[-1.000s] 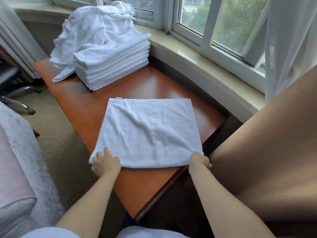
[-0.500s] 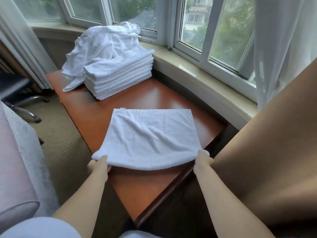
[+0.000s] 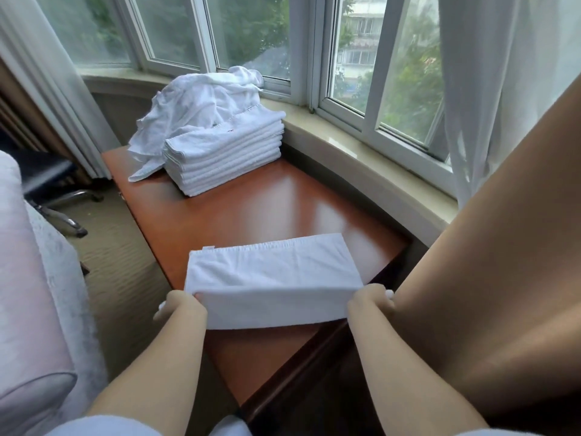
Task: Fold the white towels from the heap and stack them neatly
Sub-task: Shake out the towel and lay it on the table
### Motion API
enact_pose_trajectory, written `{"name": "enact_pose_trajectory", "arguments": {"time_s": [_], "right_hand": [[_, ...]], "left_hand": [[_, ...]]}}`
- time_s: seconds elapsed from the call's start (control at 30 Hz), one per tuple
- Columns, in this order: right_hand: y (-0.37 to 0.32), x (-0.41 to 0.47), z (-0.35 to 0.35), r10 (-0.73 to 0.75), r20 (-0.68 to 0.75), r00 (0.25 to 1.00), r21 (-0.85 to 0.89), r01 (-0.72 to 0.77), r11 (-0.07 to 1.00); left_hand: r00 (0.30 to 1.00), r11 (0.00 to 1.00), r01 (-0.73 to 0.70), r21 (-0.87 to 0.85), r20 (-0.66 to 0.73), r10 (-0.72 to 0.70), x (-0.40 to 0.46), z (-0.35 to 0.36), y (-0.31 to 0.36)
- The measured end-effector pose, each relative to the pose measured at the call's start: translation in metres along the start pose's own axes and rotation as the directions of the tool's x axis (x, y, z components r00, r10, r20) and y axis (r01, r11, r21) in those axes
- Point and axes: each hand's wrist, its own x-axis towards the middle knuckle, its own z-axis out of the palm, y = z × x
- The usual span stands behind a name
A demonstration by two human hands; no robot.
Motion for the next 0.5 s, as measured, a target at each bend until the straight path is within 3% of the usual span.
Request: {"name": "enact_pose_trajectory", "arguments": {"time_s": [0.1, 0.2, 0.27, 0.4, 0.5], "right_hand": [[-0.018, -0.012, 0.024, -0.104, 0.128, 0.986, 0.002, 0.105, 0.995], [-0.022, -0.015, 0.052, -0.123, 0.281, 0.952, 0.032, 0.118, 0.992], [-0.020, -0.014, 0.071, -0.112, 0.347, 0.931, 0.002, 0.118, 0.993], [-0.017, -0.010, 0.113, -0.136, 0.379, 0.915, -0.007, 0.150, 0.989], [-0.018, -0.003, 0.150, -0.106, 0.401, 0.910, -0.036, 0.131, 0.991]], "left_hand": [[0.992, 0.993, -0.084, -0.083, 0.083, 0.091, -0.011, 0.026, 0.016], [0.980, 0.988, -0.148, -0.037, 0.127, 0.152, -0.015, 0.049, 0.024], [0.983, 0.992, -0.113, -0.050, 0.137, 0.119, -0.010, 0.061, 0.024], [0.994, 0.995, -0.047, -0.087, 0.099, 0.055, 0.019, 0.085, 0.028], [0.990, 0.997, -0.062, 0.035, 0.125, 0.057, 0.045, 0.108, 0.027]]}}
